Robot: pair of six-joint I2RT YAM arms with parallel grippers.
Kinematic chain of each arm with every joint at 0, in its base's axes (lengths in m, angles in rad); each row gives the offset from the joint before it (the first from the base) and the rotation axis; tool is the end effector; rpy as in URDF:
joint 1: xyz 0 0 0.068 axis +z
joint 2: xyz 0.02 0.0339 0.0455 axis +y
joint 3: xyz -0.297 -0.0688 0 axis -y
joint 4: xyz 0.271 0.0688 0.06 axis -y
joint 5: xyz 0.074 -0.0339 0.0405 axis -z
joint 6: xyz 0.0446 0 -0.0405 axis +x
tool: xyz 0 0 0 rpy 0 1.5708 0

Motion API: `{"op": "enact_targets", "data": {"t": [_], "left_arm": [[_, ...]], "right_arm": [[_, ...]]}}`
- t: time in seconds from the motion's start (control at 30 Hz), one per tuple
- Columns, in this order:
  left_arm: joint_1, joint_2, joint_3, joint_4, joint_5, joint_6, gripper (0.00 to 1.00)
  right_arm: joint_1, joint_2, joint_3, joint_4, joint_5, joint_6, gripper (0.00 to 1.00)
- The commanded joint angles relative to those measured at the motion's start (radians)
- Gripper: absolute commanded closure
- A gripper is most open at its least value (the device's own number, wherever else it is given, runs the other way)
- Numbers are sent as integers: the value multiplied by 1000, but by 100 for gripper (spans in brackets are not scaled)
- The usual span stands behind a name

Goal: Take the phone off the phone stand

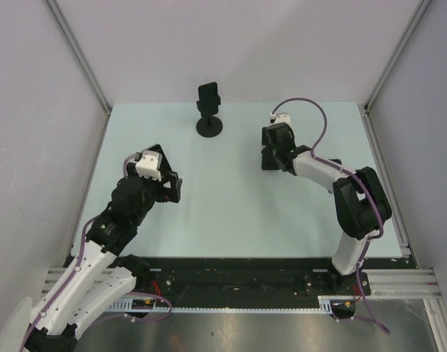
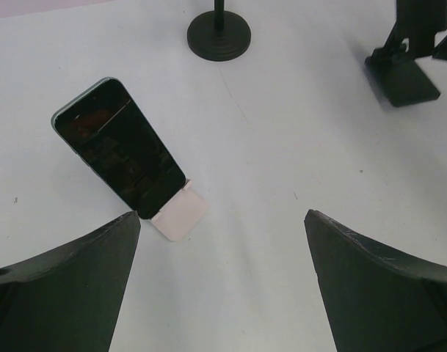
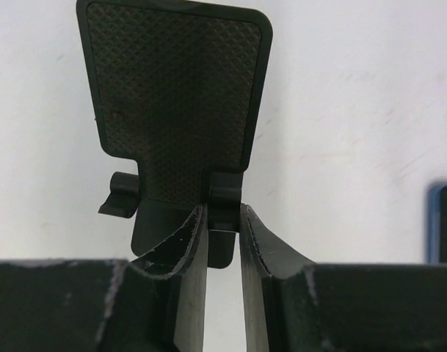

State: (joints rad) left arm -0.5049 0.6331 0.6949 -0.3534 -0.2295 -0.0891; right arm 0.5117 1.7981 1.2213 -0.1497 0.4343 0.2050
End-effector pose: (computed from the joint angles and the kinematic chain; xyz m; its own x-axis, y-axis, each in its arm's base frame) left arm 0.1448 -0.0684 0.3321 -0.2756 0.0533 -0.9598 0.2568 0.9662 -0.0201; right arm 0.3862 0.1953 0.2293 -0.6016 -0.1261 -0.7887 -0.0485 0.9914 -0.1215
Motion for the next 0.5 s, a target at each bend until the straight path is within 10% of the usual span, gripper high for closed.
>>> {"op": "enact_targets", "data": {"t": [0.0,0.47], "left_arm": [[-6,-13,-21,33,12,-3,0],[-6,13,-44,80,-11,-12,0]], "right_arm": [[-131,-43,9,203,-207,-240,100],[-409,73,37,289,-497,-467,100]]}}
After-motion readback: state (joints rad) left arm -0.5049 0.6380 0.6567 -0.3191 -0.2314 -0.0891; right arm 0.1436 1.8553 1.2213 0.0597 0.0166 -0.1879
